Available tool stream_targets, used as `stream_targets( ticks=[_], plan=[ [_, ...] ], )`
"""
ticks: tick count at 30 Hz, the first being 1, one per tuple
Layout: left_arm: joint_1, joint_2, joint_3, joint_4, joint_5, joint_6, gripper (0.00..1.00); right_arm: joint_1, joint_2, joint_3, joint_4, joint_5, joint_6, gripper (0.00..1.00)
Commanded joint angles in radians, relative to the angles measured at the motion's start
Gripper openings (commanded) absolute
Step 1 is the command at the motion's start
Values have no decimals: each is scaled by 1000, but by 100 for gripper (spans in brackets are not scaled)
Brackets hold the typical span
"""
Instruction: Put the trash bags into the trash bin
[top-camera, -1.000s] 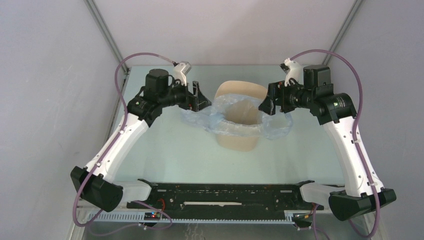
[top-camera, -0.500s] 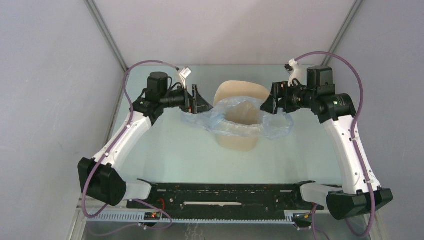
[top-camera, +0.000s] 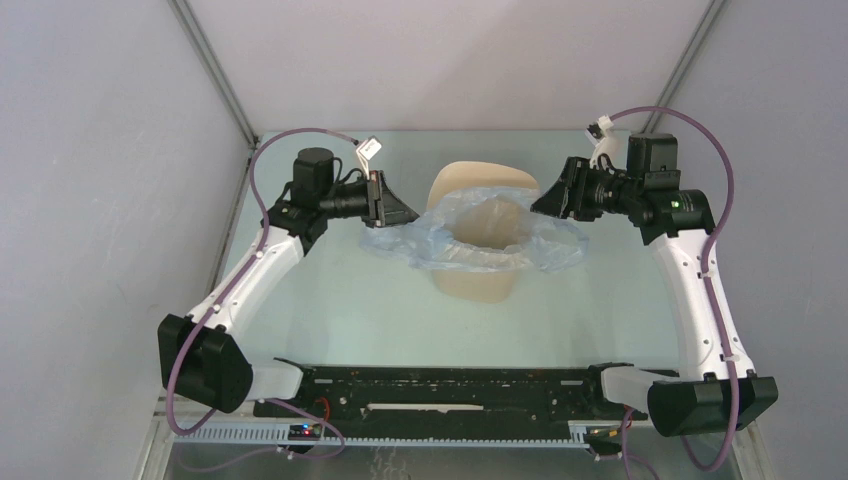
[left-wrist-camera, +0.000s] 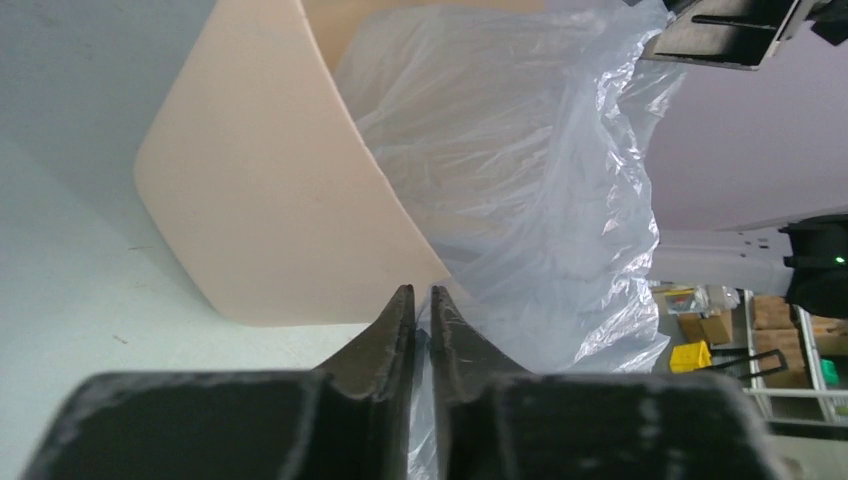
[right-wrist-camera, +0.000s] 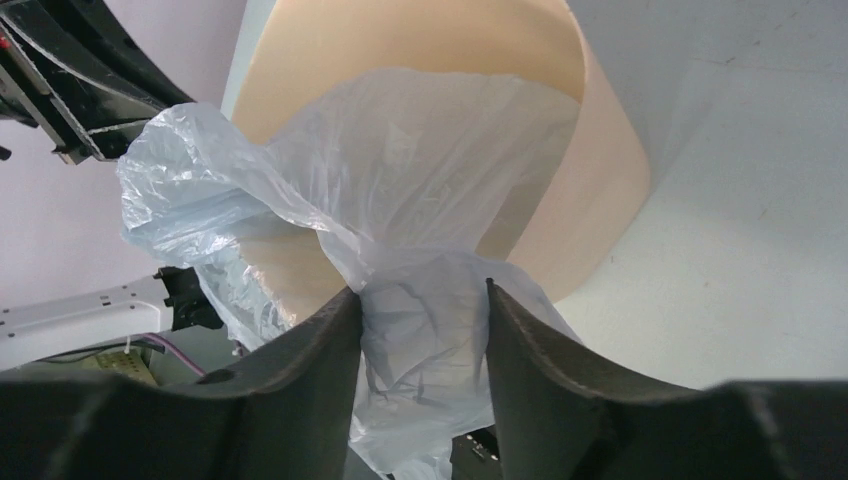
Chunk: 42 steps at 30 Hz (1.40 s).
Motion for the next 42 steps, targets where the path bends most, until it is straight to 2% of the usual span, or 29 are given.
stream_targets(
  ticks=[1, 14, 26, 36, 42],
  plan=[
    [8, -18, 66, 26, -107, -12, 1, -1, 2, 4, 68, 43, 54, 44],
    [8, 19, 108, 157, -401, -104, 0, -4, 117, 47, 67, 111, 28, 44],
    [8, 201, 262, 183, -422, -160, 0, -16, 196, 105, 81, 146, 21, 45],
    [7, 349, 436, -40, -505, -146, 0, -51, 254, 118, 72, 140, 20, 45],
    [8, 384, 418, -143, -488, -146, 0, -52, 276, 103, 53, 140, 11, 45]
  ],
)
